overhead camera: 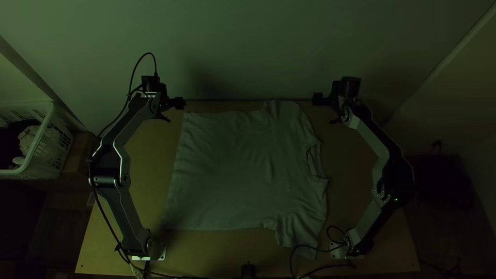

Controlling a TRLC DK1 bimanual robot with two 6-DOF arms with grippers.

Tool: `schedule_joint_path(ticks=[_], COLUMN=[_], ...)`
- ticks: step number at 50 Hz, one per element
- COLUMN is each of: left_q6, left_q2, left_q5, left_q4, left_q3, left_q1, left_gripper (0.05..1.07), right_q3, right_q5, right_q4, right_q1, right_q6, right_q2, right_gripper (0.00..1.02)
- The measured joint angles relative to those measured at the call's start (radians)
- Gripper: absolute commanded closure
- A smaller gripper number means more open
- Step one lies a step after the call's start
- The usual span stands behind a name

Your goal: Fold the t-shirt

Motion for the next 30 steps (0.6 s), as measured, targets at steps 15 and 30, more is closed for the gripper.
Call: schedule_joint_path(ticks=[15, 30], left_q6=[-0.003, -0.018], left_q2=[0.1, 0.143], left_q5=[-0.029, -0.029], left_q4=[-0.034, -0.033], left_q3=[0.01, 0.029], left_q1=[-0.012, -0.018], left_gripper=[0.2, 0.2], right_q3=[0.019, 0.037], right_q5=[0.007, 0.019], right_q4=[-0.008, -0.008], right_q1=[0.009, 0.03], right_q6=[0.019, 0.019], right_q2=[0.058, 0.085], right_gripper=[0.03, 0.03])
